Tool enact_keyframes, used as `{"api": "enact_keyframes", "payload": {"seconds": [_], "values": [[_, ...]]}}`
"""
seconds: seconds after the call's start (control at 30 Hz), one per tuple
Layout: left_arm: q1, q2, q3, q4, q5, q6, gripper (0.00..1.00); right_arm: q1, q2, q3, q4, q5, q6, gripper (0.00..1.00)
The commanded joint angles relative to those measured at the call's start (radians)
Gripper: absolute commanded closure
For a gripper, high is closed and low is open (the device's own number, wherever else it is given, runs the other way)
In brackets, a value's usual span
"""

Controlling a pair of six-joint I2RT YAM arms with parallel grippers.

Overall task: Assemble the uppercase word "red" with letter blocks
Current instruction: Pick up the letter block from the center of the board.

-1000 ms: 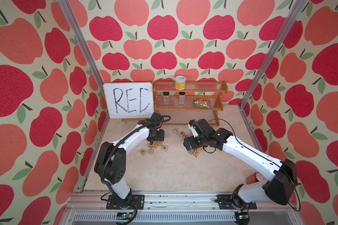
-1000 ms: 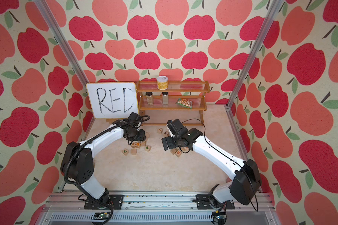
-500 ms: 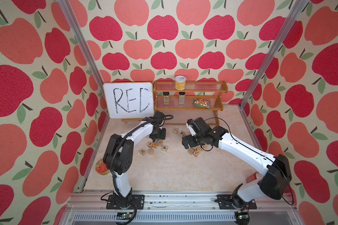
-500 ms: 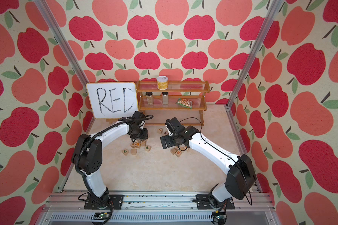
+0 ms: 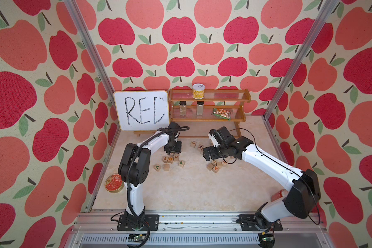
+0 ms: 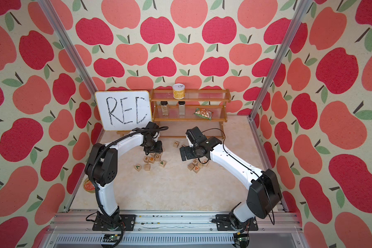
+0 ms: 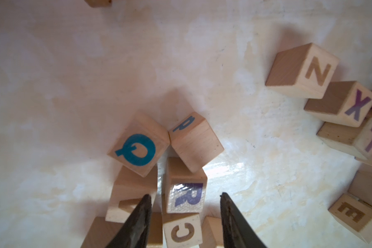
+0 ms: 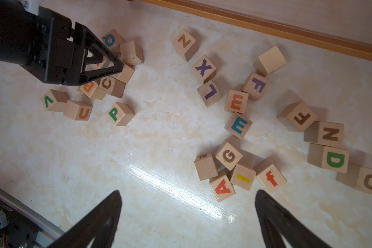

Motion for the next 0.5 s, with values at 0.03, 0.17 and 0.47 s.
{"api": "enact_keyframes", "payload": {"seconds": [0.03, 0.17, 0.47], "values": [[-0.016, 0.017, 0.031, 0.001, -0.002, 0.028, 0.49, -0.012, 0.014, 0.020, -0.019, -0.023, -0.011, 0.01], [-0.037, 0.018, 0.035, 0.004, -0.026, 0.034, 0.49, -0.016, 0.012, 0.020, -0.025, -0.026, -0.017, 0.01], [-0.031, 0.035, 0.030, 0.007, -0.039, 0.019, 0.49, -0.023, -0.010, -0.004, -0.030, -0.029, -0.016, 0.01]]}}
